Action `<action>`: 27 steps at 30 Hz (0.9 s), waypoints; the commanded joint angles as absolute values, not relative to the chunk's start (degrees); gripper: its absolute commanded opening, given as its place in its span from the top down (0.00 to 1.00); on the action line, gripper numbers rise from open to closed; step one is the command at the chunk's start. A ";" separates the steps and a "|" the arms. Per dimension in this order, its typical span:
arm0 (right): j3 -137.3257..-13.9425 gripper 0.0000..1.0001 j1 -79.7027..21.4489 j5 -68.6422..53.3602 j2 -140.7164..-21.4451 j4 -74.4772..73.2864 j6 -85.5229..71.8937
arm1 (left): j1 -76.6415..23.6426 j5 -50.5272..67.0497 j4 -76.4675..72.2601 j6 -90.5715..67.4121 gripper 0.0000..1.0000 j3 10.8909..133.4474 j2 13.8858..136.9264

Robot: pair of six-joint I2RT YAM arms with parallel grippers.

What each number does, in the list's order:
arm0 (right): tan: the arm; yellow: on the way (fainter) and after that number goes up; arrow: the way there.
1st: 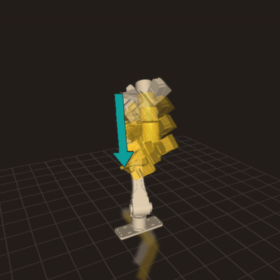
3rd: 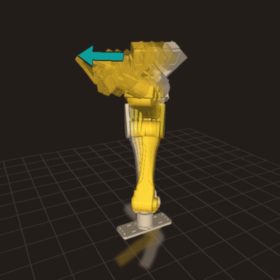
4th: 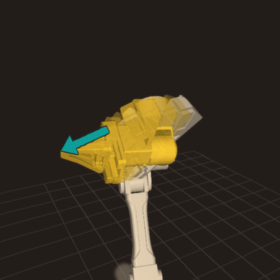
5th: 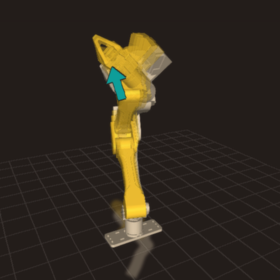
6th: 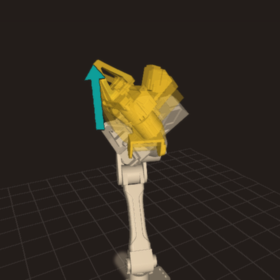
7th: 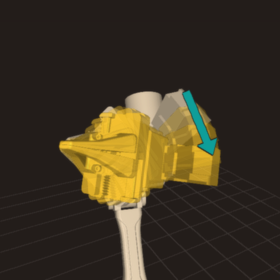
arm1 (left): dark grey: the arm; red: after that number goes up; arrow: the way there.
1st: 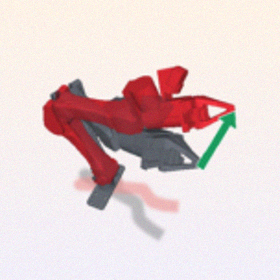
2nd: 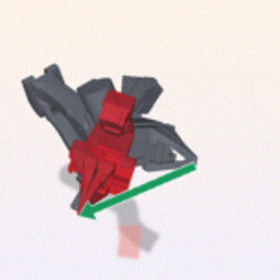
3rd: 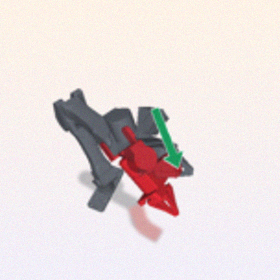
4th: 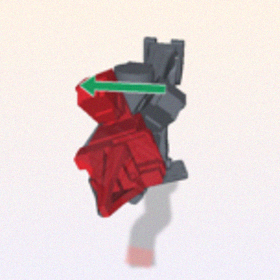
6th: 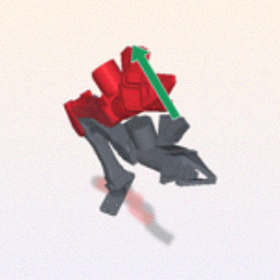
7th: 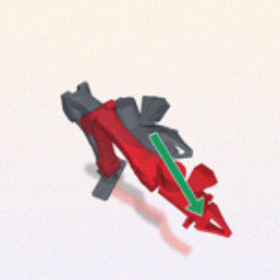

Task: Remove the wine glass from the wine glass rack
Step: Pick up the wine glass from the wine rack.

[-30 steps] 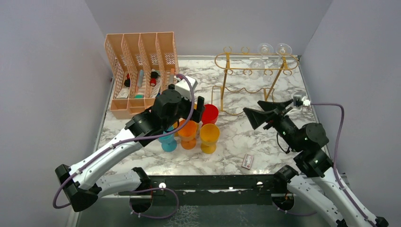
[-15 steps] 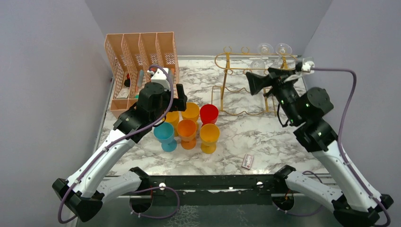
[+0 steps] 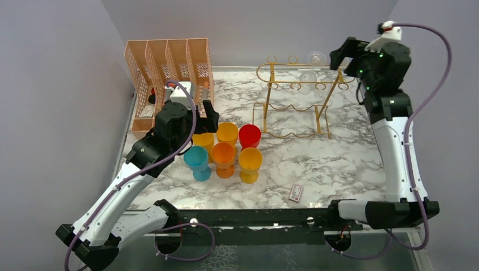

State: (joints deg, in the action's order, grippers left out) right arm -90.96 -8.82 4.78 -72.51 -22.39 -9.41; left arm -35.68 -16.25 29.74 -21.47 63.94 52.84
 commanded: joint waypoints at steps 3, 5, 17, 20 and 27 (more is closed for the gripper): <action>-93.09 0.00 10.59 -23.72 -73.89 -27.47 -21.05 | -35.42 -19.53 31.30 -21.48 0.05 63.45 50.04; -93.11 0.00 11.41 -26.79 -73.94 -26.56 -22.25 | -35.46 -19.77 31.38 -21.53 0.05 63.24 49.34; -97.30 0.23 11.43 -40.90 -82.30 -24.68 -30.20 | -35.43 -18.17 31.45 -21.62 0.05 63.25 49.79; -97.40 0.30 11.43 -41.60 -84.03 -24.64 -33.02 | -35.42 -17.94 31.44 -21.66 0.04 62.63 49.63; -96.34 0.39 11.29 -36.43 -84.32 -25.60 -36.00 | -35.42 -18.56 31.06 -23.24 0.04 62.00 48.06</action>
State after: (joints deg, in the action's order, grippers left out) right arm -95.83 11.33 -37.32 -84.77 -25.74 -33.06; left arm -35.68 -18.26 31.66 -21.91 62.54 49.71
